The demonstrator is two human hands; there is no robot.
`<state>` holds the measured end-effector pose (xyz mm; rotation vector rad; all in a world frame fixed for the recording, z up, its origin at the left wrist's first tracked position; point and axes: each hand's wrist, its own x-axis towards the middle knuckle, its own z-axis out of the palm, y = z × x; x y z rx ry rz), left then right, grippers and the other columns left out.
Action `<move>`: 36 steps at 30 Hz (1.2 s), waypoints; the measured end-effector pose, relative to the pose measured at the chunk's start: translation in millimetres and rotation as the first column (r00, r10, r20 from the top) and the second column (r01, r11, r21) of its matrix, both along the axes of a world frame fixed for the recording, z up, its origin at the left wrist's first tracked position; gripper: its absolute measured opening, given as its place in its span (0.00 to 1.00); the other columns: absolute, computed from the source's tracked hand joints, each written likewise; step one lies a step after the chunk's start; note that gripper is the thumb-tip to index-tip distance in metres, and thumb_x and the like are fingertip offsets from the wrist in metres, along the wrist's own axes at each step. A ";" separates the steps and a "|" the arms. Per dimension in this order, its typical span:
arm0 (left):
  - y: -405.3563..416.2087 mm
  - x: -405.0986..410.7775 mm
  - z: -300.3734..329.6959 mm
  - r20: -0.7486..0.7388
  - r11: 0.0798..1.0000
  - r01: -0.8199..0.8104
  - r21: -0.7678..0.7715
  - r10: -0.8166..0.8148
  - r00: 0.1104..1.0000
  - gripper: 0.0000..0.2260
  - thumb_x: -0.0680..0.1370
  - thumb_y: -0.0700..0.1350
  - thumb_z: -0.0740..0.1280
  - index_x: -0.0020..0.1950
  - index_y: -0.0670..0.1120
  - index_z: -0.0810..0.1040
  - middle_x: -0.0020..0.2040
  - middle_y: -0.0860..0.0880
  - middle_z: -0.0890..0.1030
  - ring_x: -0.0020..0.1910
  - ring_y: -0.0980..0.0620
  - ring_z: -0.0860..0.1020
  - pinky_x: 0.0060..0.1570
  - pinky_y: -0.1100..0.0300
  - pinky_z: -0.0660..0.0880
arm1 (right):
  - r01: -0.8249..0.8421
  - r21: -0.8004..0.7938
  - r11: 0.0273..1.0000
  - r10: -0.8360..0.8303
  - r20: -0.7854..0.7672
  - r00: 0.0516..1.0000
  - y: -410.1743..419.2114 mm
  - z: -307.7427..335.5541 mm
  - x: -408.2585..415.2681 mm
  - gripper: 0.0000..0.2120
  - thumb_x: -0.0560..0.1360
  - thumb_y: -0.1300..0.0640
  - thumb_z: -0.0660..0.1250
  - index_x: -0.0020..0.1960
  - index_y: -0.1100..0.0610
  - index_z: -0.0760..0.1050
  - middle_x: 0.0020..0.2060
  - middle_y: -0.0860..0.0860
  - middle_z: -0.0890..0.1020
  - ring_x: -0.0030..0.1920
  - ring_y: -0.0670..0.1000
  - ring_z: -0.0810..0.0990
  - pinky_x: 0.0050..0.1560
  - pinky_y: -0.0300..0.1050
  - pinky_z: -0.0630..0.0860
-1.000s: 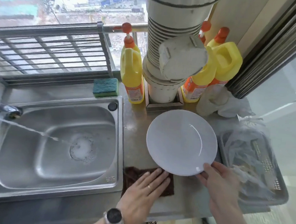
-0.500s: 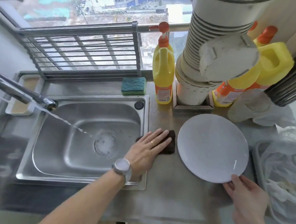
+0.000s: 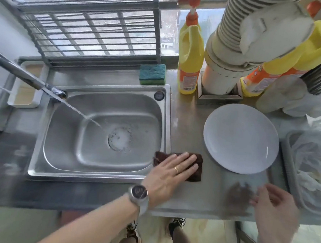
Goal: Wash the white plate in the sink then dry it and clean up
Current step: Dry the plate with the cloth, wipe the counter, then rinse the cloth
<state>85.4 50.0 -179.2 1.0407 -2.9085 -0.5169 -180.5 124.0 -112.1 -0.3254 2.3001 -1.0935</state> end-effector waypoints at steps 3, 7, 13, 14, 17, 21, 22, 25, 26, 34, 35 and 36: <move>58.5 -0.7 0.2 -0.001 0.999 -0.035 -0.016 0.035 0.999 0.39 0.73 0.41 0.57 0.85 0.48 0.55 0.86 0.47 0.54 0.85 0.47 0.53 0.82 0.47 0.55 | -0.219 0.056 0.974 0.225 -0.152 0.962 20.2 16.1 52.3 0.01 0.79 0.53 0.67 0.49 0.48 0.77 0.43 0.52 0.84 0.34 0.45 0.80 0.46 0.35 0.76; 99.9 4.6 8.6 -0.180 0.970 -0.204 0.132 0.226 0.957 0.36 0.78 0.39 0.64 0.85 0.44 0.55 0.87 0.47 0.51 0.86 0.48 0.50 0.81 0.49 0.60 | -0.527 0.033 0.849 0.523 -0.198 0.829 45.1 0.8 137.8 0.11 0.82 0.46 0.58 0.62 0.40 0.73 0.62 0.44 0.78 0.59 0.36 0.77 0.59 0.38 0.72; 98.9 125.3 23.7 -0.230 0.901 -0.398 0.174 0.430 0.873 0.40 0.72 0.29 0.62 0.85 0.42 0.57 0.86 0.47 0.54 0.85 0.52 0.53 0.82 0.58 0.58 | -0.601 0.235 0.764 0.643 -0.361 0.675 47.1 -45.0 220.7 0.36 0.77 0.36 0.54 0.78 0.57 0.59 0.81 0.57 0.52 0.81 0.56 0.42 0.79 0.58 0.48; 98.9 152.5 25.0 -0.220 0.890 -0.435 0.141 0.456 0.862 0.41 0.70 0.27 0.63 0.84 0.42 0.59 0.86 0.46 0.57 0.85 0.51 0.55 0.81 0.56 0.61 | -0.601 0.229 0.766 0.637 -0.391 0.664 43.9 -48.0 229.0 0.37 0.77 0.36 0.56 0.77 0.60 0.59 0.80 0.59 0.52 0.81 0.58 0.42 0.79 0.59 0.48; 104.1 231.7 26.6 -0.166 0.807 -0.588 0.046 0.587 0.793 0.33 0.74 0.27 0.66 0.80 0.40 0.69 0.81 0.44 0.69 0.81 0.48 0.67 0.77 0.52 0.69 | -0.646 0.271 0.714 0.676 -0.508 0.534 37.1 -56.6 251.4 0.35 0.76 0.41 0.60 0.74 0.64 0.62 0.79 0.63 0.52 0.80 0.61 0.45 0.78 0.62 0.49; 109.2 326.0 22.4 -0.054 0.633 -0.773 -0.048 0.771 0.635 0.20 0.82 0.40 0.60 0.74 0.40 0.76 0.75 0.42 0.76 0.74 0.42 0.75 0.72 0.45 0.75 | -0.744 0.296 0.599 0.720 -0.606 0.338 40.5 -68.9 281.3 0.31 0.78 0.48 0.61 0.74 0.65 0.65 0.80 0.60 0.55 0.80 0.62 0.49 0.76 0.66 0.56; 109.8 344.9 20.2 -0.050 0.586 -0.807 -0.071 0.806 0.590 0.20 0.82 0.41 0.60 0.73 0.39 0.77 0.74 0.41 0.77 0.72 0.41 0.76 0.71 0.45 0.75 | -0.794 0.283 0.538 0.735 -0.618 0.278 41.6 -70.4 293.5 0.31 0.78 0.49 0.60 0.75 0.66 0.64 0.80 0.60 0.56 0.80 0.62 0.51 0.75 0.66 0.58; 110.3 389.2 18.9 -0.052 0.446 -0.885 -0.134 0.888 0.456 0.17 0.81 0.39 0.64 0.69 0.38 0.79 0.71 0.39 0.78 0.70 0.38 0.77 0.68 0.41 0.76 | -0.884 0.335 0.326 0.794 -0.604 0.064 40.2 -68.7 350.8 0.32 0.79 0.49 0.58 0.78 0.65 0.58 0.80 0.58 0.55 0.80 0.60 0.52 0.75 0.61 0.59; 111.0 401.8 19.7 -0.042 0.400 -0.905 -0.143 0.911 0.410 0.16 0.80 0.38 0.67 0.68 0.38 0.79 0.71 0.38 0.79 0.69 0.37 0.78 0.68 0.40 0.77 | -0.893 0.366 0.262 0.809 -0.588 -0.004 38.2 -67.8 374.5 0.33 0.80 0.49 0.58 0.79 0.65 0.57 0.80 0.58 0.54 0.80 0.59 0.52 0.76 0.59 0.58; 124.3 475.6 14.1 -0.112 0.264 -0.958 -0.108 0.955 0.276 0.18 0.80 0.37 0.58 0.65 0.36 0.81 0.66 0.40 0.81 0.65 0.39 0.80 0.68 0.53 0.71 | -0.915 0.400 -0.053 0.783 -0.552 -0.287 13.2 -74.1 564.4 0.31 0.83 0.48 0.55 0.80 0.60 0.53 0.81 0.56 0.51 0.81 0.55 0.49 0.75 0.52 0.55; 126.0 480.9 13.2 -0.150 0.244 -0.965 -0.095 0.955 0.256 0.18 0.79 0.36 0.57 0.64 0.35 0.81 0.65 0.39 0.82 0.63 0.38 0.81 0.68 0.53 0.70 | -0.915 0.395 -0.082 0.773 -0.555 -0.308 9.3 -75.5 582.4 0.30 0.83 0.48 0.55 0.80 0.60 0.54 0.81 0.56 0.52 0.81 0.55 0.50 0.75 0.52 0.56; 127.8 486.0 11.1 -0.180 0.216 -0.972 -0.097 0.956 0.230 0.19 0.78 0.34 0.56 0.63 0.35 0.81 0.64 0.39 0.82 0.62 0.37 0.82 0.67 0.53 0.70 | -0.914 0.388 -0.118 0.757 -0.560 -0.336 4.6 -75.9 597.9 0.30 0.83 0.48 0.55 0.80 0.60 0.54 0.81 0.56 0.52 0.81 0.54 0.50 0.75 0.52 0.56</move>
